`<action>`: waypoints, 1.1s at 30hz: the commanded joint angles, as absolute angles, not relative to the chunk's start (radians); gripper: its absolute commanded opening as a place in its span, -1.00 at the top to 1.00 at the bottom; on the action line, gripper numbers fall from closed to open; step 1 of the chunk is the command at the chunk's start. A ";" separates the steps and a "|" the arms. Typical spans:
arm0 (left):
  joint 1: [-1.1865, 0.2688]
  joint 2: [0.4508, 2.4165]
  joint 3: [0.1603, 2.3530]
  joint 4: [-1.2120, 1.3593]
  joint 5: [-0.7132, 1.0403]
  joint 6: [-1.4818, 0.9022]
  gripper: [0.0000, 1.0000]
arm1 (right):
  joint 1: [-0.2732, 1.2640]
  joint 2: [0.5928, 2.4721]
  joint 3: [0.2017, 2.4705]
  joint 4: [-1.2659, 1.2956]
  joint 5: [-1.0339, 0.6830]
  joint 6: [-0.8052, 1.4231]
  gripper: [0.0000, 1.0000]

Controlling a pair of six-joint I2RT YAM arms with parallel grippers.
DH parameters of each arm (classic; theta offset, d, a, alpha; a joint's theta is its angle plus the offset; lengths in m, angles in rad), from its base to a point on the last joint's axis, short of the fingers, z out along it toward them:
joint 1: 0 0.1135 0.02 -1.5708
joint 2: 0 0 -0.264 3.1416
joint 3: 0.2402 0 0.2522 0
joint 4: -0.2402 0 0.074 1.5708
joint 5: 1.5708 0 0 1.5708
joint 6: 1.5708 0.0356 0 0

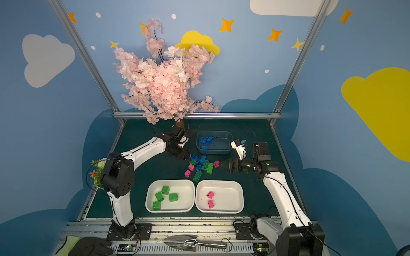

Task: Sort the legos into containers by color
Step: 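Move the left gripper back over the pile toward another pink brick, then grasp the pink brick near the tub with the left gripper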

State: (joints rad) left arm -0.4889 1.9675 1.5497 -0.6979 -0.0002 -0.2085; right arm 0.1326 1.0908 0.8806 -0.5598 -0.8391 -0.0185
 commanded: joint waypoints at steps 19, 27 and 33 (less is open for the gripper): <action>-0.471 2.209 1.757 -0.746 -0.065 -0.520 -0.42 | 0.135 1.139 0.878 -0.524 -0.862 -0.014 -0.79; -0.479 2.234 1.778 -0.806 -0.130 -0.499 -0.37 | 0.135 1.154 0.888 -0.522 -0.867 -0.015 -0.79; -0.485 2.209 1.779 -0.853 -0.209 -0.444 -0.32 | 0.133 1.152 0.890 -0.527 -0.867 -0.018 -0.79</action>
